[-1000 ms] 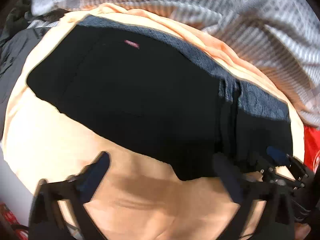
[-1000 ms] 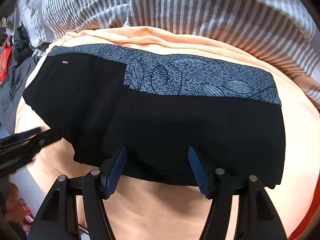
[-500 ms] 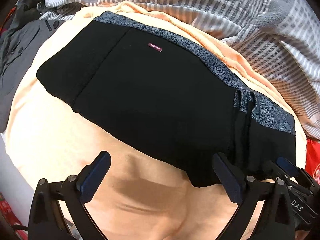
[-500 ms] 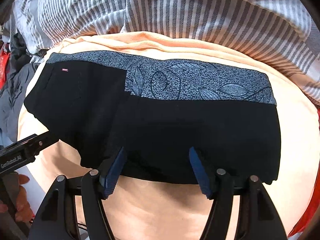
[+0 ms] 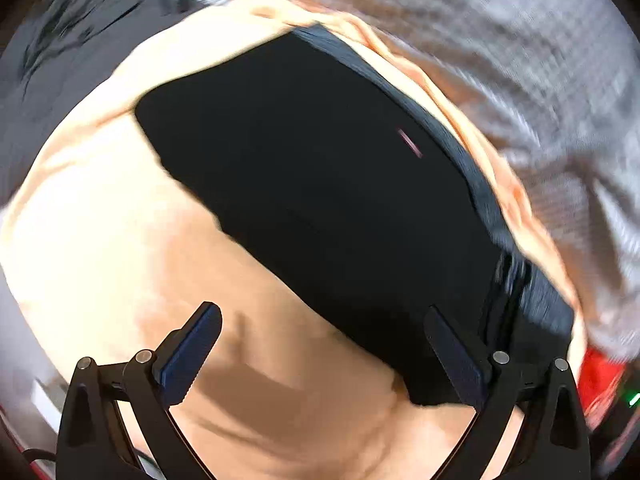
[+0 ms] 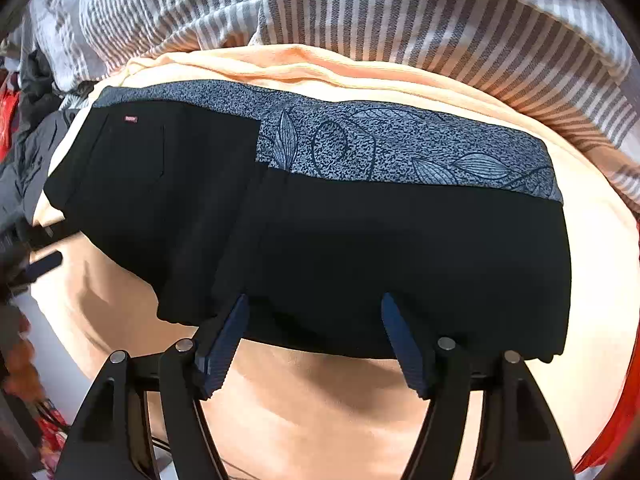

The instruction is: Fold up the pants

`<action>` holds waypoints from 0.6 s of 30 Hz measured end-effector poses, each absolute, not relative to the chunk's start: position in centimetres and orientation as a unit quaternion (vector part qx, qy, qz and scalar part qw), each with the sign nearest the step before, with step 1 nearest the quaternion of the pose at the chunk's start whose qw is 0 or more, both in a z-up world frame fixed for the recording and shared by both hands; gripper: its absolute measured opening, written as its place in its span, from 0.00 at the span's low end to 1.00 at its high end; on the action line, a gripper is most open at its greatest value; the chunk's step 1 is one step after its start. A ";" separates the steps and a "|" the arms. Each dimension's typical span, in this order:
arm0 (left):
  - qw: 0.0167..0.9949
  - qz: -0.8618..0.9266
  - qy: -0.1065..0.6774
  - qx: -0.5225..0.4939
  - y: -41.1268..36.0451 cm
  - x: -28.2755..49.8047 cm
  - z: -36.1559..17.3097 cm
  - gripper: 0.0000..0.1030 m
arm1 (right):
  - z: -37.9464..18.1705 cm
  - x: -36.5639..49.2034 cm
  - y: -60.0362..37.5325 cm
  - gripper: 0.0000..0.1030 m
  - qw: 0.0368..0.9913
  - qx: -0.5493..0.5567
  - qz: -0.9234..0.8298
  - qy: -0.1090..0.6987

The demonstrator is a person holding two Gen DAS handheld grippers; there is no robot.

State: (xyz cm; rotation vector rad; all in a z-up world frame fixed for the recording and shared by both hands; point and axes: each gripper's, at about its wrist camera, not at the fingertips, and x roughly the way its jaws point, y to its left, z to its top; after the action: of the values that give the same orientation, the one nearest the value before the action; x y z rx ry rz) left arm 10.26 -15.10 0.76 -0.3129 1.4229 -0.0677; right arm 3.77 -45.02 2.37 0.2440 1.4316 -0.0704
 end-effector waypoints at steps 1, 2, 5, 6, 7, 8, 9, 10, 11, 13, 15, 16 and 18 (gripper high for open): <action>0.745 -0.027 0.647 -0.159 -14.1 10.5 0.7 0.99 | 2.3 3.8 -45.0 0.72 0.747 0.109 -0.032 0.655; 0.745 -0.024 0.643 -0.176 -13.1 10.8 0.6 0.99 | 2.2 3.9 -44.9 0.72 0.747 0.108 -0.033 0.655; 0.742 -0.023 0.630 -0.225 -10.6 11.7 0.0 0.99 | 2.0 4.0 -44.9 0.74 0.745 0.114 -0.035 0.657; 0.739 -0.032 0.627 -0.244 -10.0 12.0 -0.3 0.99 | 1.9 4.1 -45.0 0.75 0.744 0.116 -0.035 0.657; 0.734 -0.042 0.625 -0.262 -9.5 12.3 -0.8 0.99 | 1.8 4.2 -45.0 0.75 0.743 0.118 -0.036 0.658; 0.732 -0.050 0.623 -0.272 -9.3 12.4 -1.1 0.99 | 1.8 4.3 -45.0 0.75 0.742 0.118 -0.037 0.659; 0.728 -0.062 0.621 -0.283 -9.1 12.7 -1.6 0.99 | 1.7 4.4 -44.9 0.75 0.742 0.116 -0.036 0.659; 0.726 -0.070 0.620 -0.291 -9.0 12.9 -2.0 0.99 | 1.6 4.4 -44.9 0.75 0.742 0.113 -0.036 0.660; 0.723 -0.079 0.617 -0.301 -8.8 13.2 -2.5 0.99 | 1.6 4.4 -44.9 0.75 0.742 0.111 -0.036 0.660; 0.724 -0.084 0.611 -0.310 -8.9 13.4 -3.1 0.99 | 1.5 4.4 -44.7 0.76 0.742 0.104 -0.034 0.661; 0.729 -0.091 0.599 -0.319 -8.7 13.8 -3.3 0.99 | 1.5 4.5 -44.5 0.76 0.743 0.098 -0.033 0.661; 0.731 -0.096 0.595 -0.322 -8.7 14.1 -3.3 0.99 | 1.4 4.5 -44.4 0.76 0.744 0.096 -0.033 0.661; 0.731 -0.105 0.588 -0.330 -8.9 14.7 -3.4 0.99 | 1.4 4.5 -44.3 0.76 0.745 0.091 -0.033 0.660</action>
State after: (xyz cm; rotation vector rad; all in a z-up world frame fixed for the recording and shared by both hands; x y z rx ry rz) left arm 14.72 -8.87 -3.44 -0.7268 1.2945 -0.2310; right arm 4.49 -44.29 1.36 0.1992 1.4463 -0.0732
